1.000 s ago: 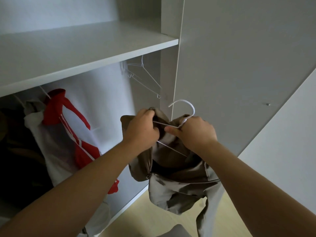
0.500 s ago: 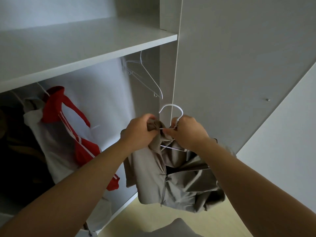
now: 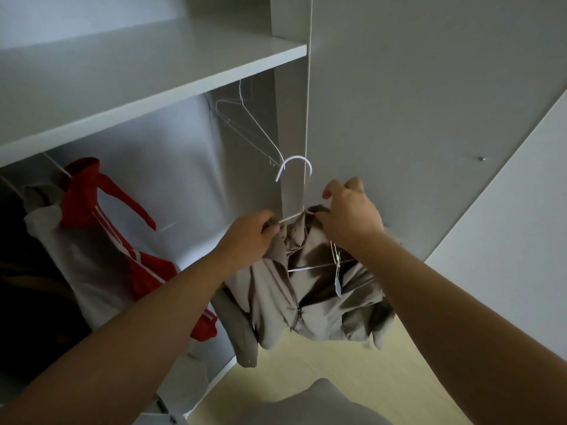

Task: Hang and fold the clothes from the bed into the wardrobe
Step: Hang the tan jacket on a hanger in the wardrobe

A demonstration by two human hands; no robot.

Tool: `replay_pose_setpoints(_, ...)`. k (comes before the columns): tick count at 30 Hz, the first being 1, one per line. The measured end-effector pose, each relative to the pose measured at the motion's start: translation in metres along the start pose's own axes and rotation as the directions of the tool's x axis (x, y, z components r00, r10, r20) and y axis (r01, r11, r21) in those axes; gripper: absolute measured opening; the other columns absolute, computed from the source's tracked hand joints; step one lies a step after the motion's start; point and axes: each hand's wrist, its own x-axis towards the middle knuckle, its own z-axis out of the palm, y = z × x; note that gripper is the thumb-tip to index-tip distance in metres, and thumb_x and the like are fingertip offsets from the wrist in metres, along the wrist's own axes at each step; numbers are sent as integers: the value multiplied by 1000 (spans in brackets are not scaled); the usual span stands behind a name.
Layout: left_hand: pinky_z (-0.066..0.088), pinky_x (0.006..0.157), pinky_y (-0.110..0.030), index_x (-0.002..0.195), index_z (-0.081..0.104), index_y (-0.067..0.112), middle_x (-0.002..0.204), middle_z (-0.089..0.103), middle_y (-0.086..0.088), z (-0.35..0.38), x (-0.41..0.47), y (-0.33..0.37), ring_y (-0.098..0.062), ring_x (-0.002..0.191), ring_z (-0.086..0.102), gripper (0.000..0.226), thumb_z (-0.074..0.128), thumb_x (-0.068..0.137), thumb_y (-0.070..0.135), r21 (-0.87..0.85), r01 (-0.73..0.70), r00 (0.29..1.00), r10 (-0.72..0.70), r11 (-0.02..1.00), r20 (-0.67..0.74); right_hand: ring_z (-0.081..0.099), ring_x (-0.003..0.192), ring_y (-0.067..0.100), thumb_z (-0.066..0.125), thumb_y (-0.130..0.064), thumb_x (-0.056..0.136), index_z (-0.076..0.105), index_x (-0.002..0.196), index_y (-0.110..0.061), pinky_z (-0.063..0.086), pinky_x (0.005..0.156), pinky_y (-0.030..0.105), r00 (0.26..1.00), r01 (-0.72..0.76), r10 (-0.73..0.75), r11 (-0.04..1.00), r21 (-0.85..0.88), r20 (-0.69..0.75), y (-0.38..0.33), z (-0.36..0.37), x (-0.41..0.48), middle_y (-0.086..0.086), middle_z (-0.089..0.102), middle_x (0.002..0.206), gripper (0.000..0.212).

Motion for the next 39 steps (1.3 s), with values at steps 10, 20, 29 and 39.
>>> replay_pose_setpoints(10,32,56,-15,80,57,24,71,57,13,-8,14,-14,-11,70,54,20,55,98,33,37,21,986,-15,999,-169,61,100,26,60,-23,89,61,115,-20,46,76,27,952,-187,184,982,-13,244,37,25,1,5,63,109,27)
replay_pose_setpoints(20,36,56,-26,60,61,13,59,60,1,-32,2,-22,-15,64,58,53,61,86,59,-80,164,941,-180,983,-286,64,58,21,62,-15,90,65,101,1,40,43,23,790,-366,272,928,68,549,32,65,-9,10,71,81,20)
replay_pose_setpoints(29,29,53,-30,44,38,15,40,31,7,-54,-20,-21,-9,44,32,60,66,87,47,-292,190,864,-301,937,-403,70,65,29,56,-8,91,59,82,-2,52,58,30,679,-654,425,722,228,599,39,99,-21,15,70,81,11)
replay_pose_setpoints(39,37,56,-33,49,39,8,49,42,-14,-72,-49,-9,-17,49,45,74,62,73,74,-193,164,877,-233,967,-420,47,121,44,71,-31,79,28,134,-15,43,102,47,841,-525,506,681,510,190,-10,75,30,22,41,134,72)
